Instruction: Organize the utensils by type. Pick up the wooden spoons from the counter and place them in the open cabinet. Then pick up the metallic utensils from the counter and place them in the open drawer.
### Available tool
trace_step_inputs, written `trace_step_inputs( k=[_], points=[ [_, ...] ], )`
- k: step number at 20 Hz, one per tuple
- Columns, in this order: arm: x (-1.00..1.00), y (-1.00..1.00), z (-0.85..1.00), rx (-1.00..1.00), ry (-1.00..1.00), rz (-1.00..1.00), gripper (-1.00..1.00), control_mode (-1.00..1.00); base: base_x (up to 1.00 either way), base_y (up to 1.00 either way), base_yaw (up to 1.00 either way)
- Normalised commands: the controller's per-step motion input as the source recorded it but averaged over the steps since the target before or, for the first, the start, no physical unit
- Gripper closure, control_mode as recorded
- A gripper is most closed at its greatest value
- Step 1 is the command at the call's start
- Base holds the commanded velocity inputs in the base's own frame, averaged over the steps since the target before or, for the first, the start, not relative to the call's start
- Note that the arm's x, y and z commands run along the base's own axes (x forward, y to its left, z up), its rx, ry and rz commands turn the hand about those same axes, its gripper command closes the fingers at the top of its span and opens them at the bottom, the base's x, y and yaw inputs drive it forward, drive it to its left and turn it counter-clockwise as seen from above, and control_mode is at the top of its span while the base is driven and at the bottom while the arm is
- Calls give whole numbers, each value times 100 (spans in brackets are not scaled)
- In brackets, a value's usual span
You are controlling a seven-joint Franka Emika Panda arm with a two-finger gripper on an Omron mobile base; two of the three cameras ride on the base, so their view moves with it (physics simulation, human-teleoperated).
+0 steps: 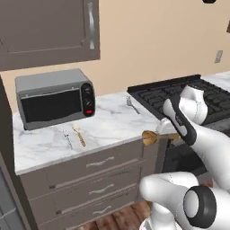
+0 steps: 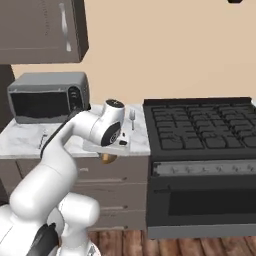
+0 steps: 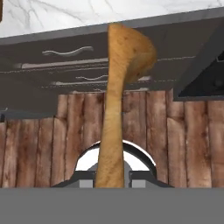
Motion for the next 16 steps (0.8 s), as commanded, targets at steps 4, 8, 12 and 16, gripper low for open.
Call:
trace_step_inputs(
  k=[4,8,12,16],
  points=[
    [0,0,0,0,0,0,100,100,-25,-11,-48],
    [0,0,0,0,0,0,100,100,-11,-10,-57],
    [0,0,0,0,0,0,100,100,-2,-7,-68],
    [0,0,0,0,0,0,100,100,0,0,-71]
  ],
)
